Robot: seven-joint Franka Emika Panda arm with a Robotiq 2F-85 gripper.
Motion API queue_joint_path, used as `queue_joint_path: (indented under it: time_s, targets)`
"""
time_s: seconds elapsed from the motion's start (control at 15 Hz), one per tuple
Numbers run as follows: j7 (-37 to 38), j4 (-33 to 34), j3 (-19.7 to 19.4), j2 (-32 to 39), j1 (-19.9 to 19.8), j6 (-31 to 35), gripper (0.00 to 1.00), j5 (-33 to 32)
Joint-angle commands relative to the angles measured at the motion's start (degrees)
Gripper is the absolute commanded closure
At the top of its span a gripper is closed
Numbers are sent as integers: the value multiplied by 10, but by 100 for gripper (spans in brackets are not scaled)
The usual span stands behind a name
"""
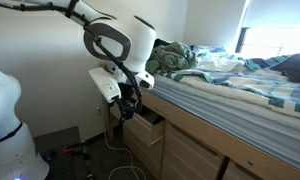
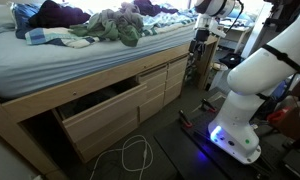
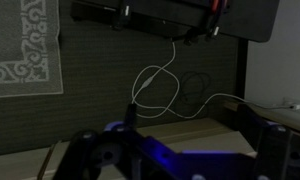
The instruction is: Open the drawer on the left
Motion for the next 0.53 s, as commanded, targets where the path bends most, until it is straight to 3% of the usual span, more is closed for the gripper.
queue_joint_path:
  time_s: [0.0,0.47]
  targets:
    - [12,31,32,53,12,-30,0,45]
    - [71,79,97,138,31,-51,0,170]
